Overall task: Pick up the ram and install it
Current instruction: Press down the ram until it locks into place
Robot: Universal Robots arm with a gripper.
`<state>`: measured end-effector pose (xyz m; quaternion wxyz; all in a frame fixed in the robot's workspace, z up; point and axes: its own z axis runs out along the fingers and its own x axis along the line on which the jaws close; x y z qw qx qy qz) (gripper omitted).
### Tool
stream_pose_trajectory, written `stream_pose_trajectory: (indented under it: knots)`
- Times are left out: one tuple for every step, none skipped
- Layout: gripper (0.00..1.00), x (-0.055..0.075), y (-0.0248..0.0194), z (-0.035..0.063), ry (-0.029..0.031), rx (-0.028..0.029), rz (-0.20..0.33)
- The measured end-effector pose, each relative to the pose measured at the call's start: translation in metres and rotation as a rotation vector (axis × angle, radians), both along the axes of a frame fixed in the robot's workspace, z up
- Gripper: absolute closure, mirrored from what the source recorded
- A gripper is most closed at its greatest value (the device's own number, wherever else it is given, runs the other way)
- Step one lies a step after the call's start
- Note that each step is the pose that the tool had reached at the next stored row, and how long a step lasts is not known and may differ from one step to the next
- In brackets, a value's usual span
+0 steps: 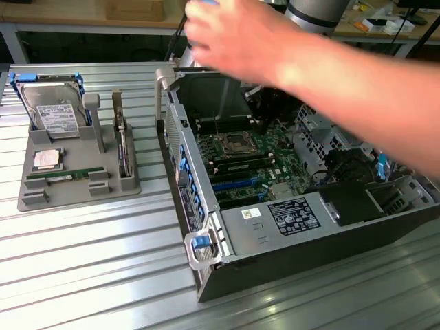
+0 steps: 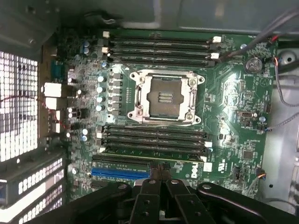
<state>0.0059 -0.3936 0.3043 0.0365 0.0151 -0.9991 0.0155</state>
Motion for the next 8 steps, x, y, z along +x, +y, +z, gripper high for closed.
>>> stream_pose_trajectory:
  knots:
    - [0.89, 0.0, 0.0, -0.0008, 0.0, 0.0, -0.029]
    - [0.89, 0.0, 0.0, -0.0013, 0.0, -0.0003, -0.055]
    - [0.89, 0.0, 0.0, -0.0014, 0.0, -0.0003, -0.066]
    - [0.89, 0.0, 0.0, -0.0015, 0.0, -0.0001, -0.066]
    - [0.89, 0.0, 0.0, -0.0015, 0.0, 0.0, -0.066]
    - [0.89, 0.0, 0.0, -0.0015, 0.0, -0.0001, -0.066]
    - [0.89, 0.0, 0.0, -0.0015, 0.0, 0.0, -0.066]
    - [0.89, 0.0, 0.0, -0.0015, 0.0, 0.0, -0.066]
